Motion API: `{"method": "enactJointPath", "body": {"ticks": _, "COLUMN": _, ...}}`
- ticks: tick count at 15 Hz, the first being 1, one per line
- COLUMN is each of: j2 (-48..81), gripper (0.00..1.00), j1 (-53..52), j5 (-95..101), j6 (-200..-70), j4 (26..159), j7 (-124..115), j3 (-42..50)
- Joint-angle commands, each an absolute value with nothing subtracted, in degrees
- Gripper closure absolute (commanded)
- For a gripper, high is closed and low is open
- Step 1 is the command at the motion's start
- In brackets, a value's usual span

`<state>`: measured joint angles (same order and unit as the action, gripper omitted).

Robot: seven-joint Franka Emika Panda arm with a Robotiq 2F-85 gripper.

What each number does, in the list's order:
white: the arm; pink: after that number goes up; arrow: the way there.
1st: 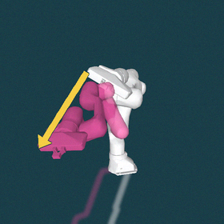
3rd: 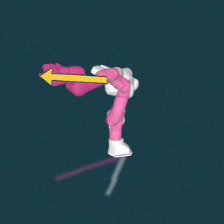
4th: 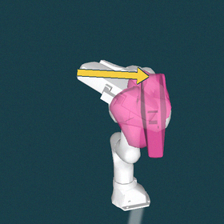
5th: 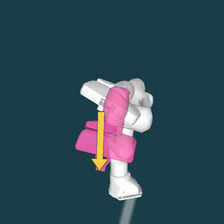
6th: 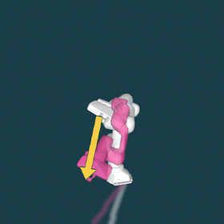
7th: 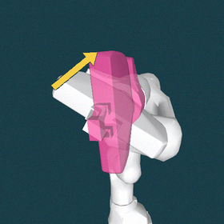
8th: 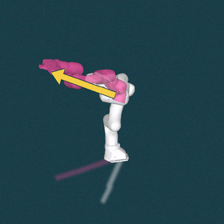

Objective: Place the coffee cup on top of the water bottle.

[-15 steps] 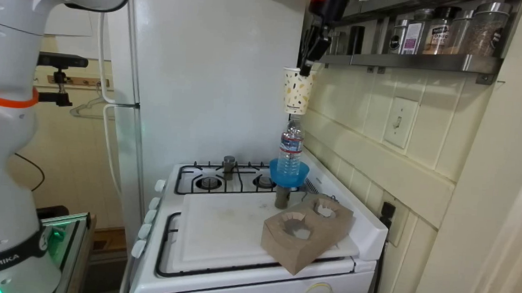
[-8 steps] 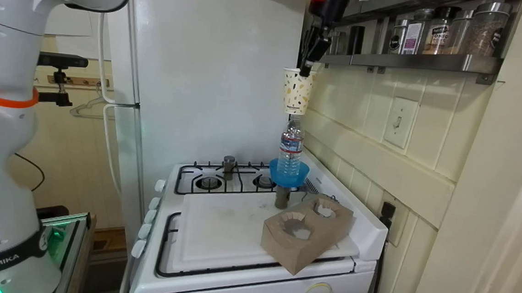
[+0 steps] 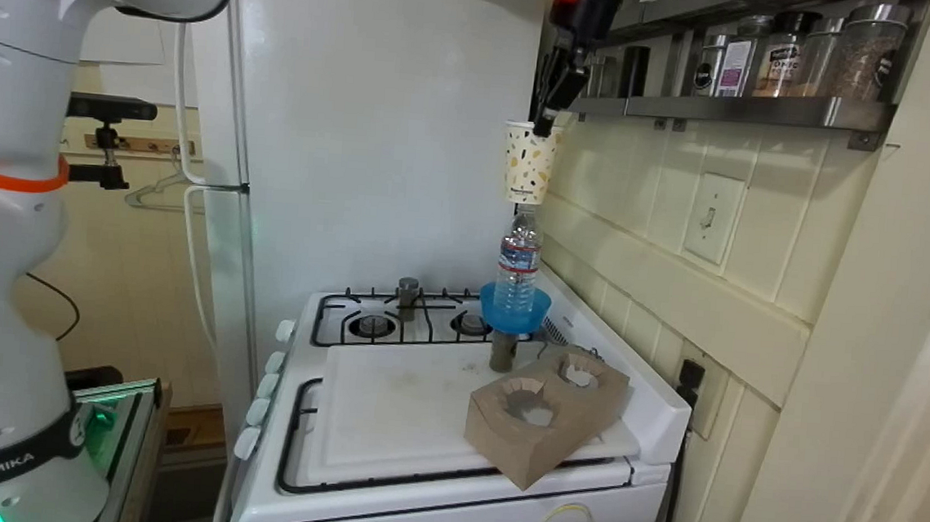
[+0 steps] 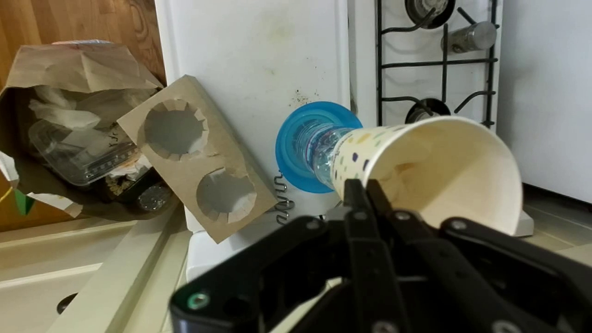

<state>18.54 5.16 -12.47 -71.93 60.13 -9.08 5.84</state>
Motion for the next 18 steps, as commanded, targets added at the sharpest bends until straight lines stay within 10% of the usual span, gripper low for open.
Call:
{"method": "enactJointPath", "body": {"ticks": 1, "j2": 18.81, "gripper": 0.99, "j1": 4.72, "j5": -11.81, "j6": -72.14, "j4": 59.91, "j7": -9.56, "j3": 5.79}}
{"method": "enactJointPath", "body": {"ticks": 14, "j2": 19.32, "gripper": 0.99, "j1": 4.7, "j5": -11.57, "j6": -72.15, "j4": 59.87, "j7": -9.85, "j3": 5.88}}
{"method": "enactJointPath", "body": {"ticks": 18, "j2": 19.34, "gripper": 0.58, "j1": 4.67, "j5": -11.52, "j6": -72.06, "j4": 59.78, "j7": -10.13, "j3": 5.91}}
